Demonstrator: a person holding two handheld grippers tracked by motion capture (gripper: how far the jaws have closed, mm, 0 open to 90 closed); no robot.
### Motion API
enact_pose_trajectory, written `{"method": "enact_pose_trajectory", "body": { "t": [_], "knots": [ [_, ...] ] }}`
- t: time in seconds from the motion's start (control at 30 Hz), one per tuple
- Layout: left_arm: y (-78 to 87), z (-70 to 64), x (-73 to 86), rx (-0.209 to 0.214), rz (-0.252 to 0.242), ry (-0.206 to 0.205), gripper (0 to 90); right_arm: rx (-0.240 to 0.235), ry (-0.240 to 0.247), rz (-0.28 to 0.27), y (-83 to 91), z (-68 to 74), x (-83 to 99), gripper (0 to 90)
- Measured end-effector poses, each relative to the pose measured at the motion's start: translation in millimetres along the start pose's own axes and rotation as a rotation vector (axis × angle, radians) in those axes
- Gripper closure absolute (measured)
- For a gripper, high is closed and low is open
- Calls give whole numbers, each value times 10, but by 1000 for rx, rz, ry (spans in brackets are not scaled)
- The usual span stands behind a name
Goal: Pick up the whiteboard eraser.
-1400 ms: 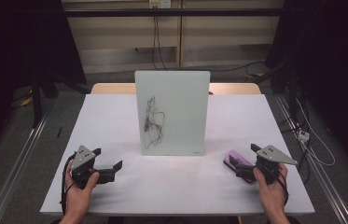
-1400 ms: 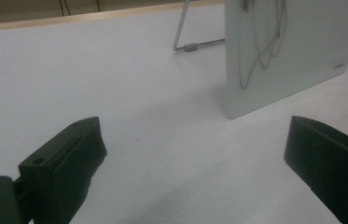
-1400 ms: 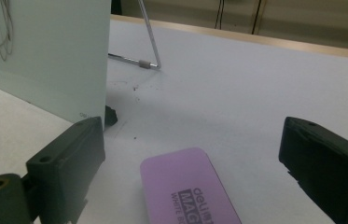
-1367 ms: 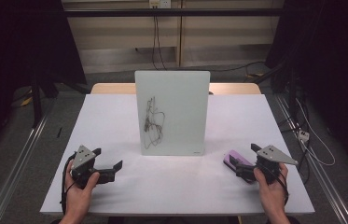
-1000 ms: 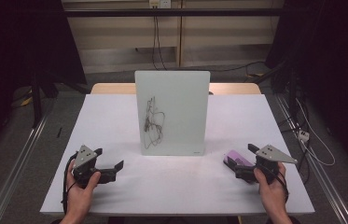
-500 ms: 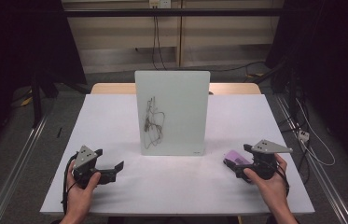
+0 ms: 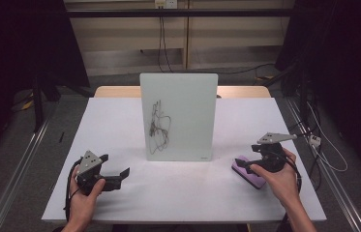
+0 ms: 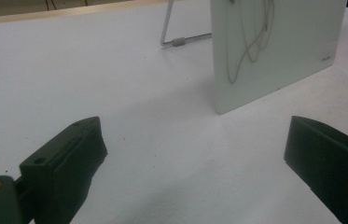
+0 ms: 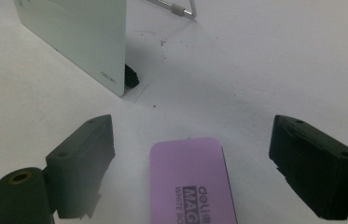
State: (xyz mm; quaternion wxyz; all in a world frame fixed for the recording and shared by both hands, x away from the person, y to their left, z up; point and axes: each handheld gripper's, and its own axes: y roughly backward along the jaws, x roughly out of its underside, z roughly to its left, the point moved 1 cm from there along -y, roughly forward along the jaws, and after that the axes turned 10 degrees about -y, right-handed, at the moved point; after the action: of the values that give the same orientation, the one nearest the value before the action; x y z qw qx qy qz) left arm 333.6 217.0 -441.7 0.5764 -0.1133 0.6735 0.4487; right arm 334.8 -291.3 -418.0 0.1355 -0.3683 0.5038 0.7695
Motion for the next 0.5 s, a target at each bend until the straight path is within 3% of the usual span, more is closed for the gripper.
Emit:
{"method": "enact_pose_trajectory", "body": {
  "t": [0.03, 0.07, 0.13, 0.23, 0.5],
  "knots": [
    [0, 0, 0, 0, 0, 0, 44, 0, 0, 0, 0, 0, 0, 159],
    [3, 3, 4, -1, -4, -2, 44, 6, 19, 58, -5, -5, 44, 156],
    [2, 13, 13, 2, 1, 4, 44, 3, 19, 69, -12, -27, 85, 176],
    [8, 23, 19, -4, 4, 5, 44, -9, 25, 107, -14, -53, 127, 278],
    [-2, 2, 24, 4, 6, 6, 44, 24, 75, 168, -9, -56, 170, 317]
  ]
}}
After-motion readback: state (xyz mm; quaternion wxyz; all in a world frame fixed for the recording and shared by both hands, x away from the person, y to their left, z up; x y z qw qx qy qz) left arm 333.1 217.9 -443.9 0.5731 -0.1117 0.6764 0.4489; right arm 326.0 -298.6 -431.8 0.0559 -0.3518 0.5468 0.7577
